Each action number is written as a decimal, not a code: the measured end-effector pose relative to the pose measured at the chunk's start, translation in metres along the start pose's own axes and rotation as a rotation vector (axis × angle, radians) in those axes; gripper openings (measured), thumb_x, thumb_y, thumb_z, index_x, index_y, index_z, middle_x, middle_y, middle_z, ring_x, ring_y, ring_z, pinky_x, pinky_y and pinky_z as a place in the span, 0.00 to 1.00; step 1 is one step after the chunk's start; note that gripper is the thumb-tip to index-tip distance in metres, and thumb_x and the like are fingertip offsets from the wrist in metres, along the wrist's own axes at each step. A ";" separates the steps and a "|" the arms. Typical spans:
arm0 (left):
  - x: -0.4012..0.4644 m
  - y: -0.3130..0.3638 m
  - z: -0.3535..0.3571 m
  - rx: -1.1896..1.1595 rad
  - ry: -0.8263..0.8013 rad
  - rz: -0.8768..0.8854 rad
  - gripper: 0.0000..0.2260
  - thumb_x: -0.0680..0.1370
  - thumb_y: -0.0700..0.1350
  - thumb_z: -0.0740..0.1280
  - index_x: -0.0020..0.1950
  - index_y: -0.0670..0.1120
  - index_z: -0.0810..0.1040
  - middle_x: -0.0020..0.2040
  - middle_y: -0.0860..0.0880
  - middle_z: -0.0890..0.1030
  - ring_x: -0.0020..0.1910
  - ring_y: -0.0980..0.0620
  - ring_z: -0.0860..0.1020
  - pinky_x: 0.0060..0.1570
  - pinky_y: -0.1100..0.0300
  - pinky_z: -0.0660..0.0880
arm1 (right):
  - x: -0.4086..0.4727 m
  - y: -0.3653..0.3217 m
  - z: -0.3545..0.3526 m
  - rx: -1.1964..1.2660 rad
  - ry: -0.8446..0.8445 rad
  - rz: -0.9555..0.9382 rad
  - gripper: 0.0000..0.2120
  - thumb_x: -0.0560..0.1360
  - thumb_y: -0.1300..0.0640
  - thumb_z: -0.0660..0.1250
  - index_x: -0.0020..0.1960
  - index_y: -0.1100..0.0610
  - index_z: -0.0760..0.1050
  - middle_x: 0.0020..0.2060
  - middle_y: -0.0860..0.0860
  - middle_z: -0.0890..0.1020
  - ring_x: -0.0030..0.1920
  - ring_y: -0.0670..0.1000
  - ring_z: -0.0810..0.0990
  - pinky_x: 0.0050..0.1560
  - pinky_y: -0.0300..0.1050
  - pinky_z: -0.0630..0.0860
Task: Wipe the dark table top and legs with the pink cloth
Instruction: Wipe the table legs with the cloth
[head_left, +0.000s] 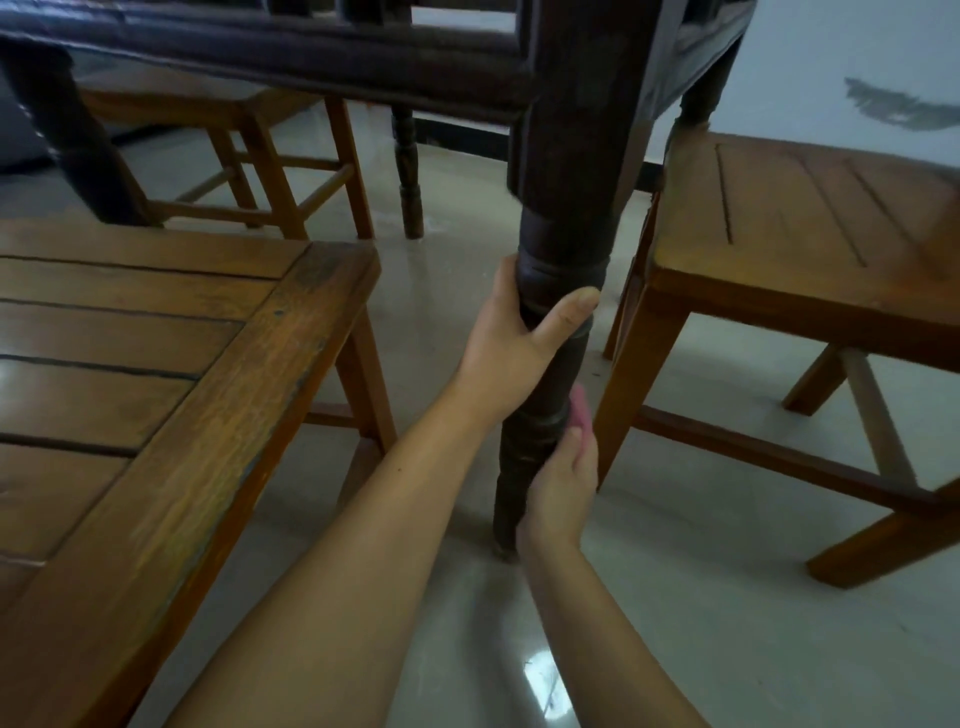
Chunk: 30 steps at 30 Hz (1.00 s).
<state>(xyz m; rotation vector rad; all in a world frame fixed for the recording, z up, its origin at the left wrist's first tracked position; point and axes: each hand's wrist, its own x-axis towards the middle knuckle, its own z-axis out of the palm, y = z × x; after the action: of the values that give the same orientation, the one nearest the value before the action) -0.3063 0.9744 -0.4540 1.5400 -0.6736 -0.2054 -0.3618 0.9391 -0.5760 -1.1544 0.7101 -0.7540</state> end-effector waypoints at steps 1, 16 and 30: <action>-0.001 0.004 0.001 0.006 0.001 -0.033 0.21 0.74 0.50 0.66 0.63 0.54 0.63 0.54 0.58 0.74 0.52 0.65 0.73 0.50 0.68 0.69 | 0.000 -0.015 0.003 0.001 -0.012 -0.032 0.18 0.82 0.55 0.50 0.58 0.34 0.71 0.59 0.39 0.77 0.60 0.39 0.73 0.59 0.40 0.70; -0.089 0.155 0.004 0.571 0.024 -0.670 0.23 0.79 0.50 0.59 0.73 0.52 0.57 0.70 0.49 0.67 0.68 0.50 0.66 0.64 0.52 0.64 | -0.054 -0.241 -0.073 -0.526 -0.593 0.014 0.19 0.82 0.63 0.51 0.56 0.50 0.80 0.54 0.42 0.82 0.61 0.40 0.76 0.69 0.47 0.67; -0.044 0.485 -0.050 1.121 0.233 -0.472 0.22 0.79 0.54 0.57 0.72 0.51 0.59 0.72 0.50 0.65 0.70 0.52 0.62 0.70 0.49 0.59 | -0.101 -0.542 0.035 -0.709 -1.045 -0.250 0.11 0.79 0.54 0.58 0.56 0.43 0.76 0.54 0.41 0.80 0.59 0.40 0.76 0.61 0.36 0.70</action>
<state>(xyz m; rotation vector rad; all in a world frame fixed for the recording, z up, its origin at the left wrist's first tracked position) -0.4542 1.0668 0.0031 2.7445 -0.1893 0.0289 -0.4726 0.9188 -0.0346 -2.0567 -0.0954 0.0103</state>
